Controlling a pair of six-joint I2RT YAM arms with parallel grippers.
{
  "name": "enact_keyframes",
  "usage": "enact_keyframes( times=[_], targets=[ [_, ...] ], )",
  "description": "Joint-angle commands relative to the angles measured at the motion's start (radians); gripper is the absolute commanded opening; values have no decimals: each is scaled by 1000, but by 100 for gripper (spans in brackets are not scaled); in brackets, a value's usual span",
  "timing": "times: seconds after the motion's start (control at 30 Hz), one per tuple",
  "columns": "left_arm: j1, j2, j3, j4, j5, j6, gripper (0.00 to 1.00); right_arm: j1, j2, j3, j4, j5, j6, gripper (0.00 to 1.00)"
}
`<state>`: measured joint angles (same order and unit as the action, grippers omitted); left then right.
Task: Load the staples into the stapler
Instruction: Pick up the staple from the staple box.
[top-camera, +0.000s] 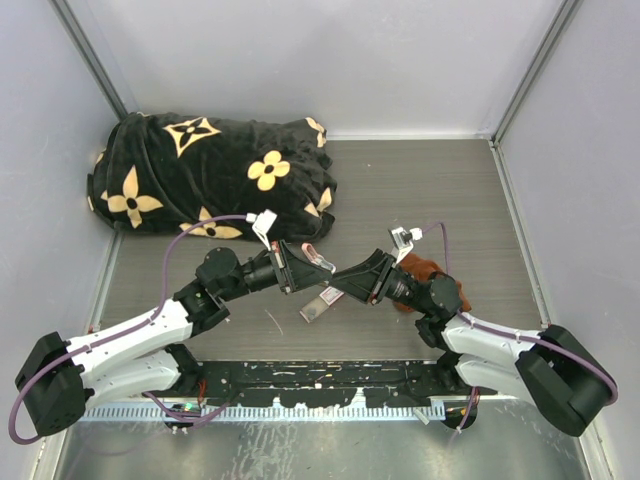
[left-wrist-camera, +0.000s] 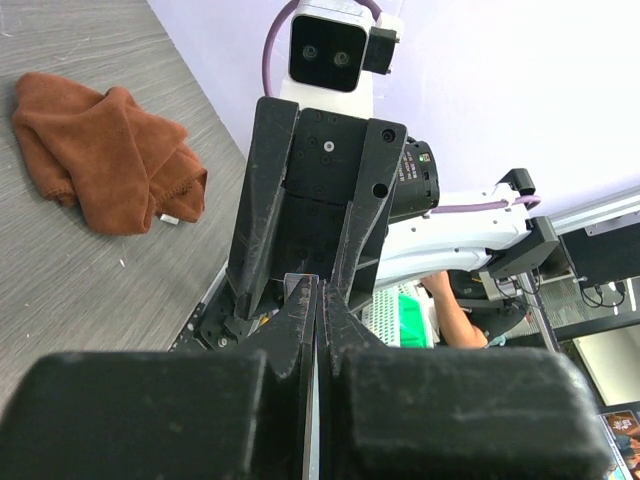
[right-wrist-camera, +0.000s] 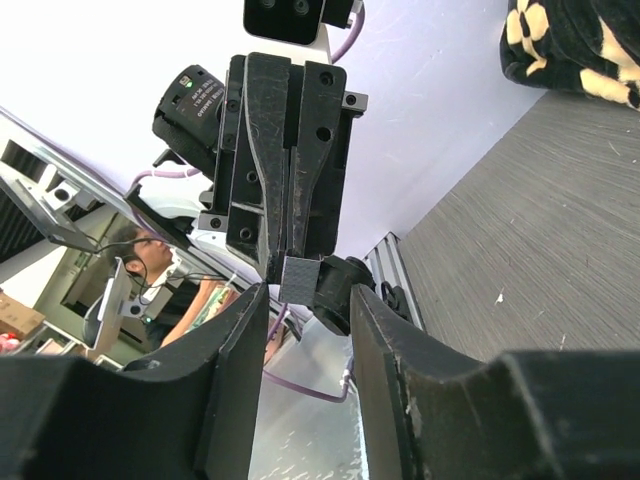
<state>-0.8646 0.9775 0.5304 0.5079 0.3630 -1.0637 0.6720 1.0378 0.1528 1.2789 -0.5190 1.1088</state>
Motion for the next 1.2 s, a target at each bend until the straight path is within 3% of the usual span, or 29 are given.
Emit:
enact_keyframes(
  times=[0.0,0.63,0.73,0.83,1.0,1.17],
  targets=[
    [-4,-22,-4,73,20,-4,0,1,7,20,122,-7,19,42],
    [-4,0,-5,71,18,-3,0,0,30,28,124,-11,18,23],
    [-4,-1,-2,56,17,7,12,0,32,24,120,-5,12,22],
    [-2,-15,8,9,-3,28,33,0,31,21,101,-1,-2,21],
    [3,-75,45,-141,-59,101,55,0,2,21,12,-11,-49,20],
    [41,-147,76,-286,-77,157,64,-1,-89,65,-258,-27,-177,20]
  ],
)
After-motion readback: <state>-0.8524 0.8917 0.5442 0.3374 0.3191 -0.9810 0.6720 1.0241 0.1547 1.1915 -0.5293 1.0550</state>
